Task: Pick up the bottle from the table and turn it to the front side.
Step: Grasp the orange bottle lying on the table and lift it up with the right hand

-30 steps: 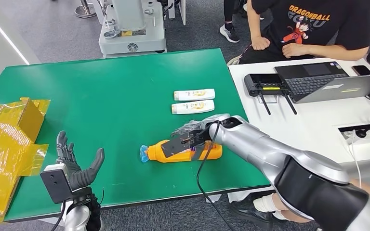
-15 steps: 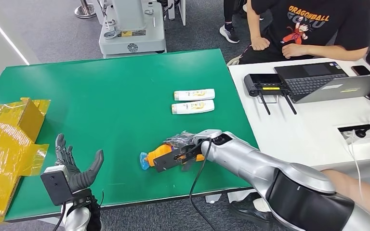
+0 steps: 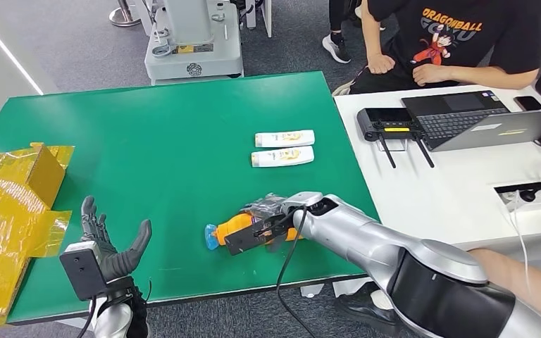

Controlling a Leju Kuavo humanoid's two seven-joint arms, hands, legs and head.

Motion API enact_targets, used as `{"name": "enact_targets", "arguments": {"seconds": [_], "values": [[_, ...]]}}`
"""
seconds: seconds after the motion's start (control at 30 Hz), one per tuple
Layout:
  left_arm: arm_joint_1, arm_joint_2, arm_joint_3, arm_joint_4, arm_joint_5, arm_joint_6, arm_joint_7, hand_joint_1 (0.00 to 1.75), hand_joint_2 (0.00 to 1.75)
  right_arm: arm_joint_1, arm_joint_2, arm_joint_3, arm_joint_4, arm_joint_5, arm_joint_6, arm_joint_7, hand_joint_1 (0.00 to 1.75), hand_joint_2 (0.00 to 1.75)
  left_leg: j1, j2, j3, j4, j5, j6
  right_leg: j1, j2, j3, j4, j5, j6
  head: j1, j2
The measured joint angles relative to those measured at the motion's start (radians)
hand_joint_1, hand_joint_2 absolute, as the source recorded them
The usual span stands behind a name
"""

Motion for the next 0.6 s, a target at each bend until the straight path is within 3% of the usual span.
{"name": "enact_targets", "arguments": {"seconds": [0.6], "values": [[0.013,0.007,0.0,-0.005,-0.002,-0.011,0.006,0.0,1.75,-0.094,-0.064,0.009,-0.016,0.021,0.048,0.029,0.0,1.75,0.0,0.0,0.0,0.0,0.0,0.0,0.0,0.0,0.0,0.0,0.0,0.0,0.0,0.0]]}}
